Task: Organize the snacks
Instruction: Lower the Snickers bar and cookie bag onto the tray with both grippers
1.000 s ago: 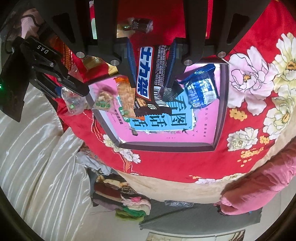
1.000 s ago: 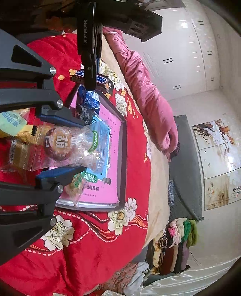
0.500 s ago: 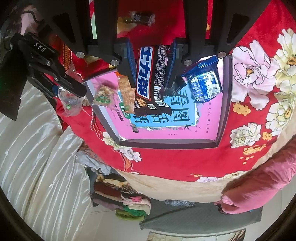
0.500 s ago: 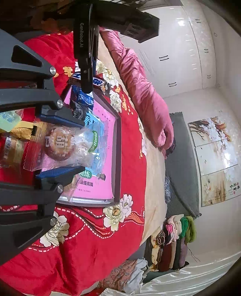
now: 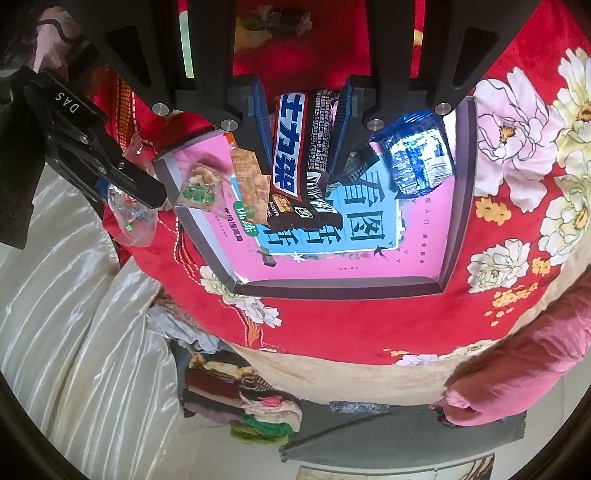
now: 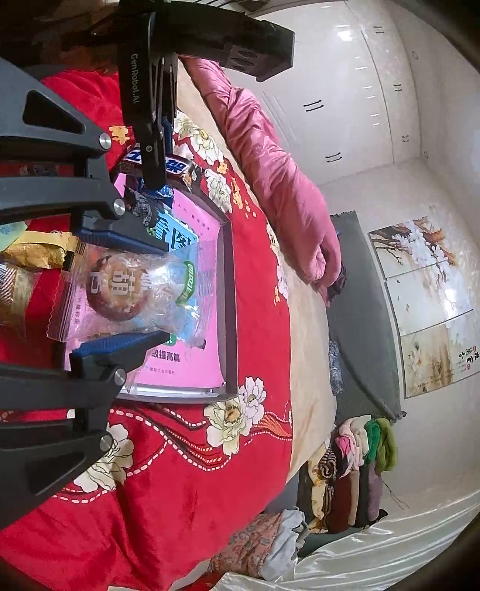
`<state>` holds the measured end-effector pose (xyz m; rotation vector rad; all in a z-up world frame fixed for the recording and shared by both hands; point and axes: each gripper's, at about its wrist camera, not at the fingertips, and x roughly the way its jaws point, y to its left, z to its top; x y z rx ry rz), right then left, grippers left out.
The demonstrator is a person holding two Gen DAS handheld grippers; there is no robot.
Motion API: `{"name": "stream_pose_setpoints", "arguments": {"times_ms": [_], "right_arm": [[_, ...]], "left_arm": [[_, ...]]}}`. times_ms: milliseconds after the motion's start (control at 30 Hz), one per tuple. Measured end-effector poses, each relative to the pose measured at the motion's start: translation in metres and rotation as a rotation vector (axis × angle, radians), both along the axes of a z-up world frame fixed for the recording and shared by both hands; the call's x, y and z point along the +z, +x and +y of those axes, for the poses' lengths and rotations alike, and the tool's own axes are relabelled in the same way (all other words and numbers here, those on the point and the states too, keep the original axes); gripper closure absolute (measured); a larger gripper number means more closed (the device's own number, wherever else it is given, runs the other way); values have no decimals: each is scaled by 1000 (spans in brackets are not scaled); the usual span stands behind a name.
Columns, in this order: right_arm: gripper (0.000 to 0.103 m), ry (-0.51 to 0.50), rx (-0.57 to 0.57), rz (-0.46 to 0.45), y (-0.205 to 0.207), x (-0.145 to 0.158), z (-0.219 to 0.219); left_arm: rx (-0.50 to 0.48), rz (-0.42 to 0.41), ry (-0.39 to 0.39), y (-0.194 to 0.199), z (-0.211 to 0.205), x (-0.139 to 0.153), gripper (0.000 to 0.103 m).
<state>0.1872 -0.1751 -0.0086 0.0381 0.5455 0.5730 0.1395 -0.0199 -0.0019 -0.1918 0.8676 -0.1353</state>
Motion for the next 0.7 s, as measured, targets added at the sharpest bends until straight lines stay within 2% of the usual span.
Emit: {"name": "stream_pose_setpoints", "arguments": {"times_ms": [700], "right_arm": [[63,-28,8,18,14,-8,10]], "left_arm": [[-18,1,4,20,-13,-20,72]]}}
